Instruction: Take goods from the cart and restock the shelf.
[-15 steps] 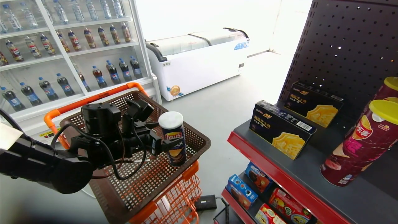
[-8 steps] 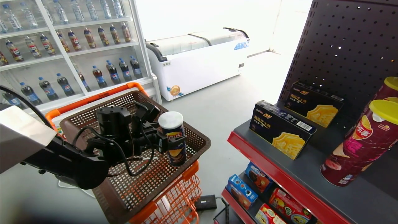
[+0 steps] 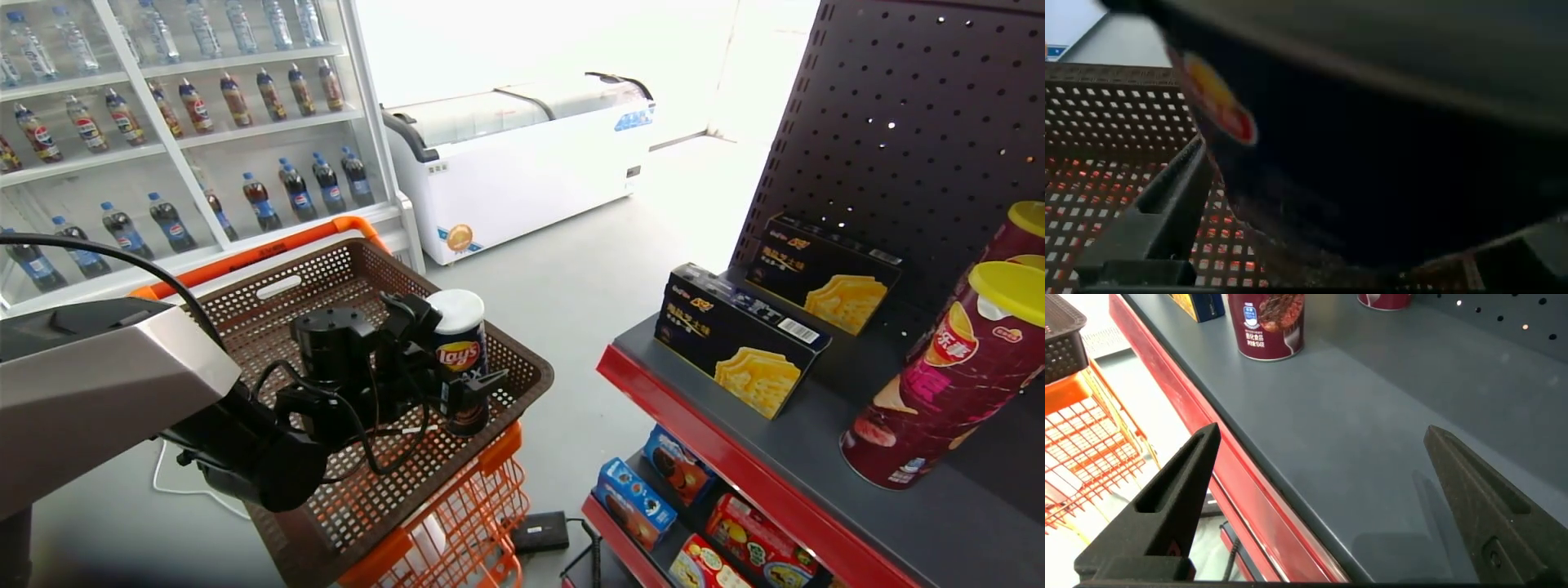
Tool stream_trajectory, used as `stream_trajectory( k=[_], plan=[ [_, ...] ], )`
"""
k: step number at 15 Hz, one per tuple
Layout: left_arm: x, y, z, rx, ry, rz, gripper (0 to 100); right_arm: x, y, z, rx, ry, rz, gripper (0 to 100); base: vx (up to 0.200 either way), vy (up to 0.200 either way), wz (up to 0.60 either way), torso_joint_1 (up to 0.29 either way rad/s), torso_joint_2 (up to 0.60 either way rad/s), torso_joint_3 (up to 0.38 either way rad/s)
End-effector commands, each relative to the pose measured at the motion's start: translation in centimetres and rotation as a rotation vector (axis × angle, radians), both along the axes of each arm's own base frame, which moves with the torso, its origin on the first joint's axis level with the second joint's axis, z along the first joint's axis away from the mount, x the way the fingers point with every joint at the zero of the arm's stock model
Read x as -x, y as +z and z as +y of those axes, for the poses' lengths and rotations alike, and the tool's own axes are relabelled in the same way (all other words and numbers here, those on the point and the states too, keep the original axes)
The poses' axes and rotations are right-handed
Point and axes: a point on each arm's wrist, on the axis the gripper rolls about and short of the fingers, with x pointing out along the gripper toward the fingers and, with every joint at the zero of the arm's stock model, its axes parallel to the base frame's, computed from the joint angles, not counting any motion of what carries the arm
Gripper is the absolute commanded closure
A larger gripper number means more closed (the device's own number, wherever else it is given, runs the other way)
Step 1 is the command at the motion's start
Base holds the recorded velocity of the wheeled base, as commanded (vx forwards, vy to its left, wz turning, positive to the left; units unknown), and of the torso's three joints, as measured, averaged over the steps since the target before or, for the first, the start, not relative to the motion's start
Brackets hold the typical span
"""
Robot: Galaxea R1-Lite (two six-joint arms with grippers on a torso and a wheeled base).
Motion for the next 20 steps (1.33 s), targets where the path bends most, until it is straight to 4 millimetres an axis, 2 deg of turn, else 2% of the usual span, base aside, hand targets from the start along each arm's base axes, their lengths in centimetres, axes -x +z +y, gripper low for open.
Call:
stream_trajectory(
  k=[1, 2, 5, 7, 8, 9, 11, 13, 14, 16, 19, 20],
  plan=[
    [-0.2, -0.4, -0.1, -0.001, 0.000, 0.005, 0, 0.0, 0.0, 0.0, 0.000, 0.000, 0.001, 0, 0.000, 0.000, 0.00, 0.000, 0.00, 0.000],
    [-0.2, -0.3, -0.1, -0.002, 0.001, 0.002, 100, 0.0, 0.0, 0.0, 0.000, 0.000, -0.001, 0, 0.000, 0.000, 0.00, 0.000, 0.00, 0.000],
    [0.0, 0.3, 0.1, -0.014, 0.057, -0.016, 100, 0.0, 0.0, 0.0, 0.000, 0.000, 0.001, 0, 0.000, 0.000, 0.00, 0.000, 0.00, 0.000],
    [0.5, 2.3, 0.2, -0.012, 0.060, -0.075, 100, 0.0, 0.0, 0.0, 0.000, 0.000, 0.001, 0, 0.000, 0.000, 0.00, 0.000, 0.00, 0.000],
    [1.0, 4.0, 0.2, -0.017, 0.045, -0.133, 100, 0.0, 0.0, 0.0, 0.000, 0.000, -0.001, 0, 0.000, 0.000, 0.00, 0.000, 0.00, 0.000],
    [1.2, 4.7, 0.1, -0.015, 0.040, -0.151, 100, 0.0, 0.0, 0.0, 0.000, 0.000, -0.001, 0, 0.000, 0.000, 0.00, 0.000, 0.00, 0.000],
    [3.1, 7.8, -0.5, -0.007, 0.009, -0.175, 100, 0.0, 0.0, 0.0, 0.000, 0.000, -0.001, 0, 0.000, 0.000, 0.00, 0.000, 0.00, 0.000],
    [5.0, 9.8, -1.0, -0.008, -0.024, -0.159, 100, 0.0, 0.0, 0.0, 0.000, 0.000, 0.001, 0, 0.000, 0.000, 0.00, 0.000, 0.00, 0.000],
    [5.4, 10.3, -1.1, -0.006, -0.030, -0.157, 100, 0.0, 0.0, 0.0, 0.000, 0.000, -0.001, 0, 0.000, 0.000, 0.00, 0.000, 0.00, 0.000],
    [7.6, 11.9, -1.3, -0.006, -0.062, -0.136, 100, 0.0, 0.0, 0.0, 0.000, 0.000, -0.001, 0, 0.000, 0.000, 0.00, 0.000, 0.00, 0.000],
    [12.2, 14.8, -2.0, 0.030, -0.153, -0.066, 100, 0.0, 0.0, 0.0, 0.000, 0.000, 0.001, 0, 0.000, 0.000, 0.00, 0.000, 0.00, 0.000],
    [13.0, 15.4, -2.5, 0.043, -0.164, -0.080, 100, 0.0, 0.0, 0.0, 0.000, 0.000, -0.001, 0, 0.000, 0.000, 0.00, 0.000, 0.00, 0.000]
  ],
)
